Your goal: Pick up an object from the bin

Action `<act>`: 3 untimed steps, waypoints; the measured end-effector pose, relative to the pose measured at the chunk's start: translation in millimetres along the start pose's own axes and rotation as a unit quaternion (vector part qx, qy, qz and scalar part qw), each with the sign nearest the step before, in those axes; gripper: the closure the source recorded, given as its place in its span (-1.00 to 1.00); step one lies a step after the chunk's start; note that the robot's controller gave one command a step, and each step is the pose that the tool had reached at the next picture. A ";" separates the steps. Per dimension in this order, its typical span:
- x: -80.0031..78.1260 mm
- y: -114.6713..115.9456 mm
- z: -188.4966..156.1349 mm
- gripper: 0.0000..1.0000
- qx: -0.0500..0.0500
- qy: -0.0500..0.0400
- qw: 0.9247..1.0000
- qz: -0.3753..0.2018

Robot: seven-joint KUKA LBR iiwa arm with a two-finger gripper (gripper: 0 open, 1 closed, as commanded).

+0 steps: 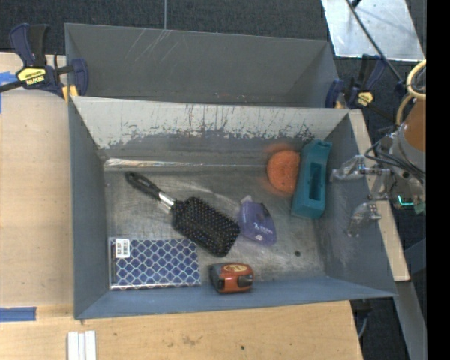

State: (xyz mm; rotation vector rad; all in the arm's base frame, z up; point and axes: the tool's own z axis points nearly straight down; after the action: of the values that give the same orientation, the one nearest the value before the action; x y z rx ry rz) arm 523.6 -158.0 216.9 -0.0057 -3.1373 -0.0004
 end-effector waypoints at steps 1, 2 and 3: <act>-1.9 0.8 -4.4 -1.00 0.001 -0.004 1.000 -0.002; 2.6 32.7 67.6 -1.00 0.001 -0.006 0.999 0.049; -16.8 48.5 129.4 -1.00 -0.001 -0.013 1.000 0.005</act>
Offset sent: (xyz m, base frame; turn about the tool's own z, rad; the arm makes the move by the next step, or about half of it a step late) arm -0.0099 0.0678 -0.1469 0.1993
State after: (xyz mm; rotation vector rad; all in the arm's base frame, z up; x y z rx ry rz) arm 540.0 -109.5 87.4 -0.0205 -3.1629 -0.0039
